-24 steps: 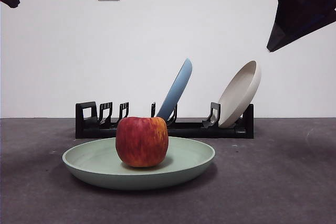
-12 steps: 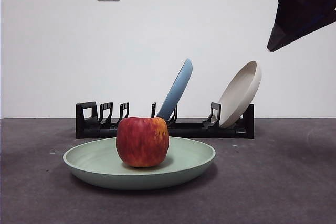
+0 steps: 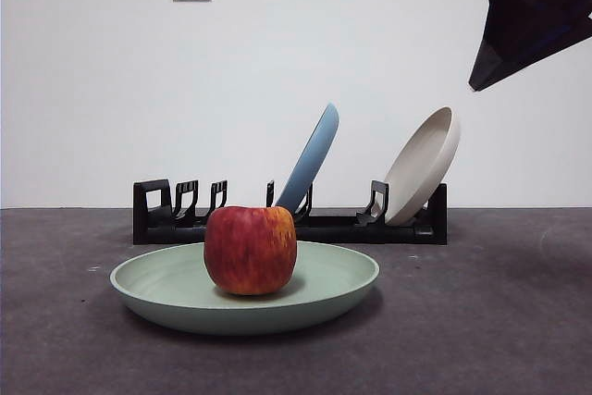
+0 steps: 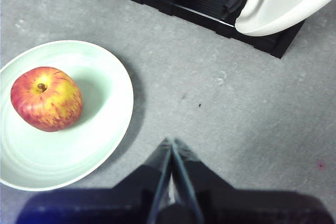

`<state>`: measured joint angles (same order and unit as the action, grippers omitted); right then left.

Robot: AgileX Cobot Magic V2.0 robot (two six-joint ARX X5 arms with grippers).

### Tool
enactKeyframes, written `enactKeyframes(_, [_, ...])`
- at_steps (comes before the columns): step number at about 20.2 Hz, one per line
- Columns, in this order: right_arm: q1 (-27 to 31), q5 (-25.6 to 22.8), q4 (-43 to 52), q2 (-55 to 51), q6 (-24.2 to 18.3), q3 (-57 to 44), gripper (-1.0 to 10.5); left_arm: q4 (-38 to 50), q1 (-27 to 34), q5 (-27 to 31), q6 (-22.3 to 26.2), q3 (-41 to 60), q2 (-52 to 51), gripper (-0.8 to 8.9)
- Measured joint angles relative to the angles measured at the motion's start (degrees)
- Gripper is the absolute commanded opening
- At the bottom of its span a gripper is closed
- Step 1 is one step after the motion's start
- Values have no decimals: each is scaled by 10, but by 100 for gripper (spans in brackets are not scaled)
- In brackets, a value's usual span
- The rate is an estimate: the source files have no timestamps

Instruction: Take the green plate from the plate rack,put the plate on the table,take the apple from the table,put the apple in the plate

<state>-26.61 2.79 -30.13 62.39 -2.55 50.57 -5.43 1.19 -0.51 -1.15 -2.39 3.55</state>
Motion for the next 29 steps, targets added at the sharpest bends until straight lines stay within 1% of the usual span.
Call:
enactKeyframes(2, [0, 0, 0, 0, 0, 0, 1, -6, 0, 0, 0, 14, -19, -4])
enactKeyframes(4, [0, 0, 0, 0, 0, 0, 1, -30, 0, 2, 0, 14, -32, -4])
enactKeyframes(7, [0, 0, 0, 0, 0, 0, 1, -52, 0, 3, 0, 14, -33, -4])
enactKeyframes(27, [0, 0, -1, -1, 0, 0, 1, -52, 0, 3, 0, 14, -33, -4])
enactKeyframes(28, [0, -2, -7, -8, 0, 0, 1, -52, 0, 3, 0, 14, -33, -4])
enactKeyframes(29, [4, -15, -11, -24, -4, 0, 2, -52, 0, 3, 0, 14, -33, -4])
